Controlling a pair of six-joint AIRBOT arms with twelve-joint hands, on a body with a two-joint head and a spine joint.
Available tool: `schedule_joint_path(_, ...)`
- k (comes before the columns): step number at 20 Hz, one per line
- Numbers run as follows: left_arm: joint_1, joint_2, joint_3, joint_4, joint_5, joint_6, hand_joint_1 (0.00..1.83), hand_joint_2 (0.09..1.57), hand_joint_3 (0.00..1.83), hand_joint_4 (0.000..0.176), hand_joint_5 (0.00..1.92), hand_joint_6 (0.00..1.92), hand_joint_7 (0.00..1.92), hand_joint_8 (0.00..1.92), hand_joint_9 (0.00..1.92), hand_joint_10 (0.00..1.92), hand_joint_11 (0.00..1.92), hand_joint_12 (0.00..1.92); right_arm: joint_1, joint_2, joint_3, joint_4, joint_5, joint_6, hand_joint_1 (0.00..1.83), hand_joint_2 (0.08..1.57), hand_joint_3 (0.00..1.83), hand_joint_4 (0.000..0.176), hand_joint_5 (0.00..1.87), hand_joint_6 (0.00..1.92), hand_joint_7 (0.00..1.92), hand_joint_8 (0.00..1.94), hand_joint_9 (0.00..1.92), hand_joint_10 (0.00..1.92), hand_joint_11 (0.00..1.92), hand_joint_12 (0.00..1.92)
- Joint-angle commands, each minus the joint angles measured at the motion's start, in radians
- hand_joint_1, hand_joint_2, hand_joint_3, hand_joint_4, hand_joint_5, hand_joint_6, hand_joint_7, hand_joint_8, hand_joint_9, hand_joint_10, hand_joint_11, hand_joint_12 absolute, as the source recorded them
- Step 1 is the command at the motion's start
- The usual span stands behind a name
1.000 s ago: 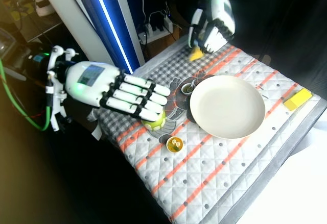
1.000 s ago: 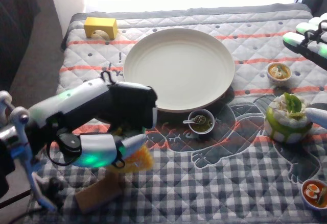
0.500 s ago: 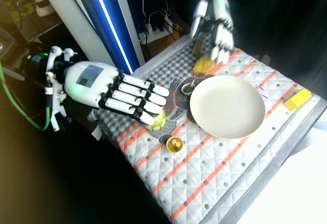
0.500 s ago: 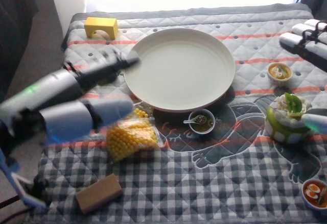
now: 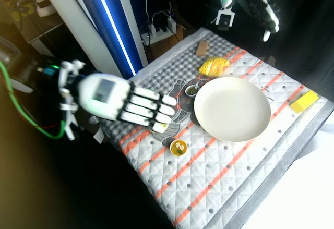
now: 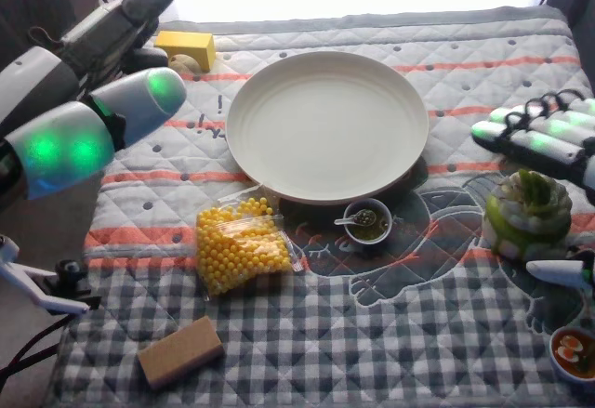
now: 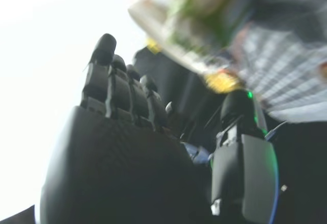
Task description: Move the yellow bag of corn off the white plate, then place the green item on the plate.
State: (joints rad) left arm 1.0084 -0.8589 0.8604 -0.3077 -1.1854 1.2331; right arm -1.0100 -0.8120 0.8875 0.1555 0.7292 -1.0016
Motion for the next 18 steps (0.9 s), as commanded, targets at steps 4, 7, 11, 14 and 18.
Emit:
schedule_joint_path(4, -0.008, -0.006, 0.006, 0.006, -0.142, -0.016, 0.36, 1.38, 0.0, 0.0, 0.08, 0.01, 0.0, 0.0, 0.0, 0.0, 0.0, 0.49, 0.039, -0.024, 0.024, -0.011, 0.056, 0.002, 1.26, 1.32, 0.0, 0.0, 0.47, 1.42, 0.68, 1.22, 0.68, 1.35, 0.47, 1.68)
schedule_joint_path(7, 0.003, -0.006, 0.007, 0.003, -0.158, -0.024, 0.47, 1.37, 0.0, 0.0, 0.12, 0.01, 0.02, 0.0, 0.02, 0.01, 0.0, 0.84, 0.098, -0.004, 0.005, -0.071, 0.086, 0.002, 1.3, 1.35, 0.0, 0.0, 0.49, 1.59, 0.62, 1.57, 0.71, 1.69, 0.79, 1.91)
schedule_joint_path(11, 0.003, -0.011, 0.009, 0.003, -0.158, -0.025, 0.5, 1.37, 0.0, 0.0, 0.11, 0.01, 0.0, 0.0, 0.0, 0.0, 0.0, 0.01, 0.224, -0.012, 0.021, -0.142, 0.131, 0.002, 1.29, 1.33, 0.0, 0.0, 0.51, 1.67, 0.65, 1.53, 0.62, 1.67, 0.51, 1.88)
schedule_joint_path(14, 0.006, -0.027, 0.015, -0.01, -0.161, -0.037, 0.46, 1.37, 0.0, 0.0, 0.11, 0.01, 0.0, 0.0, 0.0, 0.0, 0.0, 0.0, 0.344, -0.128, 0.117, -0.156, 0.051, 0.002, 1.09, 1.35, 0.0, 0.0, 0.48, 1.68, 0.67, 1.59, 0.52, 1.68, 0.41, 1.92)
schedule_joint_path(18, 0.036, -0.041, 0.029, -0.034, -0.182, -0.089, 0.52, 1.38, 0.0, 0.0, 0.12, 0.01, 0.0, 0.0, 0.0, 0.0, 0.0, 0.0, 0.472, -0.351, 0.306, -0.163, -0.156, 0.002, 1.26, 1.34, 0.01, 0.0, 0.53, 1.69, 0.56, 1.63, 0.56, 1.75, 0.53, 1.92)
